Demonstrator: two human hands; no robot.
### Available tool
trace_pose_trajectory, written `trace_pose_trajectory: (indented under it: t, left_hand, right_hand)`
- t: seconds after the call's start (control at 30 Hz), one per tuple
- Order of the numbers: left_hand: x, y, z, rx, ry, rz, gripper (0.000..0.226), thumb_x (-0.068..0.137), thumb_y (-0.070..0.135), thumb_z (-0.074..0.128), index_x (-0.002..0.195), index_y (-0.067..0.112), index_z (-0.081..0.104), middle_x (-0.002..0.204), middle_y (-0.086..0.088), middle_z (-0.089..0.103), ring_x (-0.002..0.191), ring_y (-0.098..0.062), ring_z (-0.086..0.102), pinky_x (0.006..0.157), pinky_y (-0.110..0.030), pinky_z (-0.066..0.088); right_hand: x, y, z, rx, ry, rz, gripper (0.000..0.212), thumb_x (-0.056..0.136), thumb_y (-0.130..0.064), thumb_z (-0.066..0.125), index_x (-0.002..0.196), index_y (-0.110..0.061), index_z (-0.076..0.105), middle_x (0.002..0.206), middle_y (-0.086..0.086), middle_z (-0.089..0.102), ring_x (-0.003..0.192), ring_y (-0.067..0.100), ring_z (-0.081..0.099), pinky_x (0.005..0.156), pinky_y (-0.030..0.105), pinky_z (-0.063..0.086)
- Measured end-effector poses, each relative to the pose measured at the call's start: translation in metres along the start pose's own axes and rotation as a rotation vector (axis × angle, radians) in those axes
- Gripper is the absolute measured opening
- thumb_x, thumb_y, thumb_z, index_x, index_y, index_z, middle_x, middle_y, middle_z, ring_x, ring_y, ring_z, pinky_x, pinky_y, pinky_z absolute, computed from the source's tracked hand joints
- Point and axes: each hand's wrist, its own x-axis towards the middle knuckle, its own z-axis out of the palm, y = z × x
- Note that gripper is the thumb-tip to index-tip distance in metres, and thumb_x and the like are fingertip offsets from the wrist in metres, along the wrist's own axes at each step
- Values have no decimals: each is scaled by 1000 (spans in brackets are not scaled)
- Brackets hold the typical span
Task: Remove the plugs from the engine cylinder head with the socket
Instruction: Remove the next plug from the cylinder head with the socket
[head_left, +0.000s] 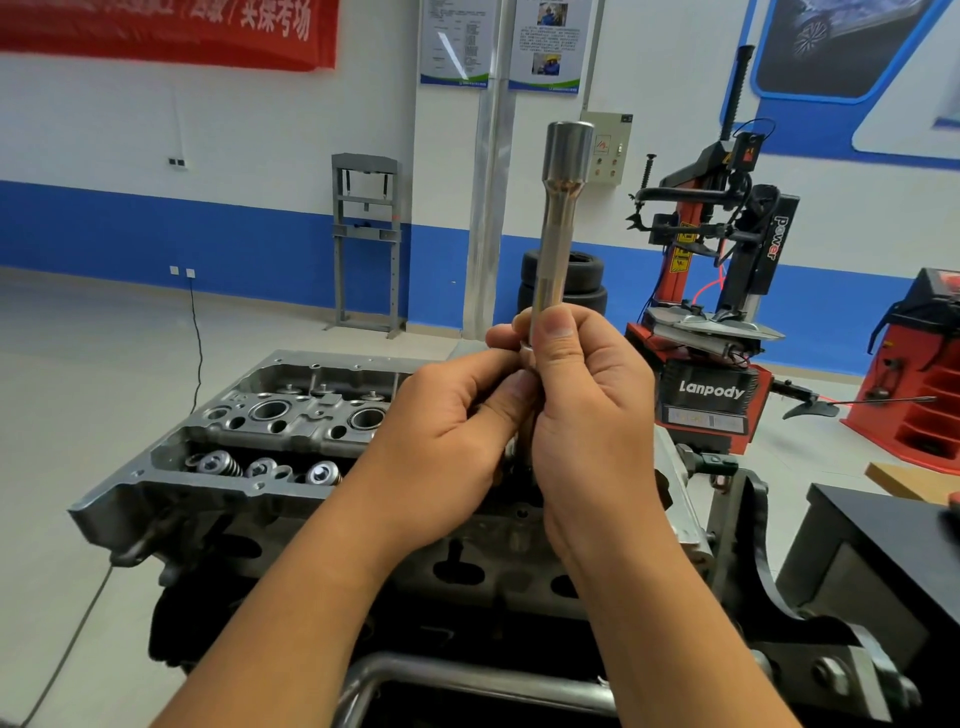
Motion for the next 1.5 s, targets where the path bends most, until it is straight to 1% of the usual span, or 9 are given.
trace_pose_trajectory:
  t: [0.13, 0.27, 0.4, 0.57, 0.67, 0.8, 0.9, 1.33, 1.5]
  left_hand:
    - [-1, 0, 0, -1, 25, 32, 23, 103, 36, 57, 115, 28, 75, 86, 4, 75, 68, -4, 65, 60, -20, 51]
    - [0, -2, 2, -23, 96, 42, 15, 99, 32, 66, 107, 27, 77, 78, 10, 74, 57, 0, 59, 54, -16, 47]
    - [0, -4, 1, 12, 168, 35, 25, 89, 40, 73, 106, 23, 78, 90, 6, 78, 75, -10, 72, 65, -30, 59]
    - [-1, 1, -2, -26, 25, -4, 32, 98, 38, 61, 126, 27, 73, 93, 4, 77, 65, -5, 65, 59, -21, 54]
    - [-2, 2, -3, -54, 0, -10, 26, 105, 29, 58, 127, 31, 72, 92, -8, 75, 63, -28, 62, 58, -32, 54]
    - [-1, 2, -2, -57, 48, 4, 22, 100, 24, 65, 118, 31, 74, 98, 9, 79, 73, 0, 70, 63, -17, 54]
    - [1, 0, 1, -20, 123, -5, 25, 85, 38, 73, 109, 31, 73, 99, 11, 78, 91, -7, 75, 73, -22, 59]
    - [6, 8, -2, -44, 5, -32, 21, 103, 28, 60, 116, 27, 75, 81, 5, 73, 62, -6, 66, 55, -21, 52]
    - [9, 7, -8, -110, 58, -2, 18, 87, 23, 74, 104, 21, 80, 85, 7, 80, 65, 0, 70, 58, -9, 51]
  right_hand:
    - [-1, 0, 0, 7, 0, 22, 32, 99, -39, 49, 88, -18, 71, 90, 6, 76, 91, 21, 73, 87, 56, 60]
    - [-1, -1, -3, 86, -10, 80, 32, 97, -41, 54, 87, -20, 76, 91, 6, 77, 90, 19, 74, 83, 46, 62]
    - [-2, -3, -3, 105, -1, 82, 28, 87, -47, 73, 90, -19, 72, 91, 7, 77, 87, 21, 75, 81, 47, 64]
    - [-3, -4, -4, 64, -1, 48, 36, 88, -51, 65, 90, -15, 71, 89, 7, 74, 79, 15, 71, 69, 37, 63]
    - [-3, -4, -3, 52, 4, 50, 41, 93, -51, 56, 88, -14, 73, 91, 6, 74, 88, 20, 72, 83, 49, 63]
    - [-1, -6, -3, 120, 3, 125, 37, 85, -53, 61, 83, -20, 77, 90, 8, 77, 91, 23, 74, 91, 56, 61]
    - [-1, -7, -3, 151, 11, 128, 39, 80, -52, 73, 92, -15, 72, 91, 8, 77, 88, 25, 75, 87, 57, 62]
    - [-1, -6, -3, 82, 33, 85, 47, 90, -57, 57, 87, -13, 73, 86, 8, 71, 83, 34, 69, 72, 47, 59]
    - [0, -6, -6, 173, -2, 134, 36, 87, -48, 63, 85, -15, 78, 88, 8, 77, 89, 28, 75, 86, 48, 64]
